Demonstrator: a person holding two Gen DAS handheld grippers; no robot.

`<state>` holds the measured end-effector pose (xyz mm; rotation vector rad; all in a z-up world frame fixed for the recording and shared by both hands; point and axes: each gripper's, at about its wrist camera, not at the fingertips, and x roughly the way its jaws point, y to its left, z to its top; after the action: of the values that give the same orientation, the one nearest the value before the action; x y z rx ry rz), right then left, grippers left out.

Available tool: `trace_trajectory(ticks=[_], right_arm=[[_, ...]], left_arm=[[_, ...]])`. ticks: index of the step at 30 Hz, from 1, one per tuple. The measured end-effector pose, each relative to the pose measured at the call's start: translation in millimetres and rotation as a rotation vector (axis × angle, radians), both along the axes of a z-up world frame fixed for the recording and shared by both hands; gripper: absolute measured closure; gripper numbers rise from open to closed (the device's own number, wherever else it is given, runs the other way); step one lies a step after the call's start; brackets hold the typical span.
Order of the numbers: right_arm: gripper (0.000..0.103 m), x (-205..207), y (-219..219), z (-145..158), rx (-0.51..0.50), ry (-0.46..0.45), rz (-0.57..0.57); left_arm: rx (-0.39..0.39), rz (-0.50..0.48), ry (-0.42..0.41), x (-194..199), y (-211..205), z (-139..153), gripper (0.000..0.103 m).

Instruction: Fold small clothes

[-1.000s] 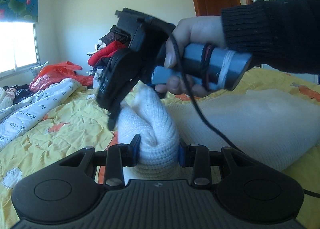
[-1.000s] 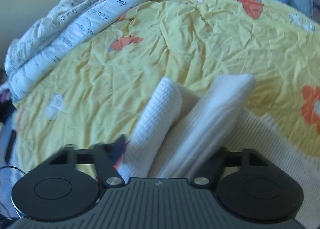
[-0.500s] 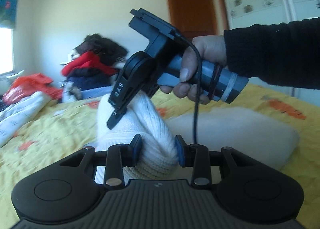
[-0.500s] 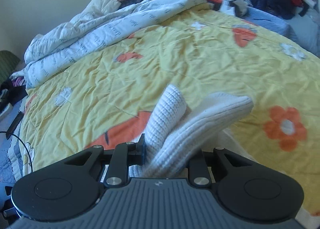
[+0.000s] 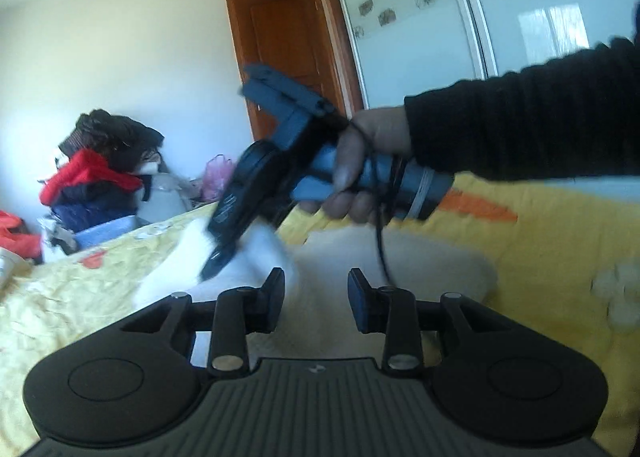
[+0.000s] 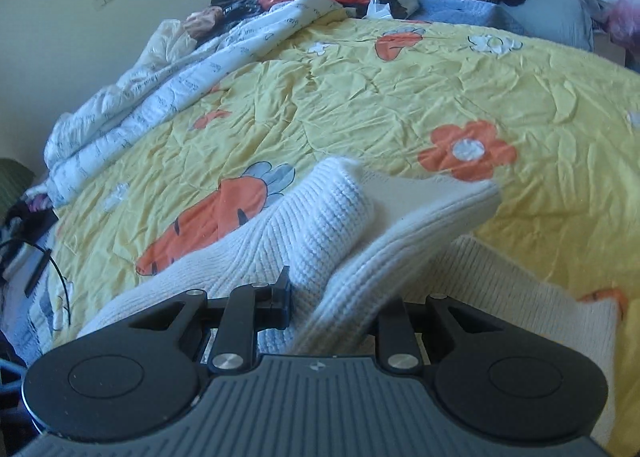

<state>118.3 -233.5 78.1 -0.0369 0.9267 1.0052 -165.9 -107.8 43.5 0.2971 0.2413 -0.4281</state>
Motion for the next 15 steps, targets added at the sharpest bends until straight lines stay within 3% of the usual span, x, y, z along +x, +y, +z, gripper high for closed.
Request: trace_trajectory(ticks=[2,4,9,10,13,15], right_arm=[[0.079,1.2,1.0,-4.7,0.014,0.006,0.003],[0.079,2.9,1.3,-7.9,0.029,0.012,0.004],[0.079,4.6,-2.9,-9.8,0.049,0.027,0.001],[0.079,4.2,-2.6,-9.4,0.048,0.027,0.0],[0.079,4.1,-2.9,-9.2,0.044,0.028,-0.005],[0.079,3.9,-2.7,-9.3,0.043,0.029,-0.009]], left_arm=[[0.065,0.025,-0.022,-10.6,9.6,-3.8,0.063],[0.091,0.063,-0.009,-18.9,15.4,-2.9,0.044],[-0.09,0.111,0.102,-14.2,36.9,16.1,0.036],[-0.088,0.107,0.106,-12.8,37.7,16.6,0.034],[0.116,0.131,0.014,-15.1,18.0,7.4,0.033],[0.221,0.089,-0.03,-19.5,14.4,0.2,0.033]])
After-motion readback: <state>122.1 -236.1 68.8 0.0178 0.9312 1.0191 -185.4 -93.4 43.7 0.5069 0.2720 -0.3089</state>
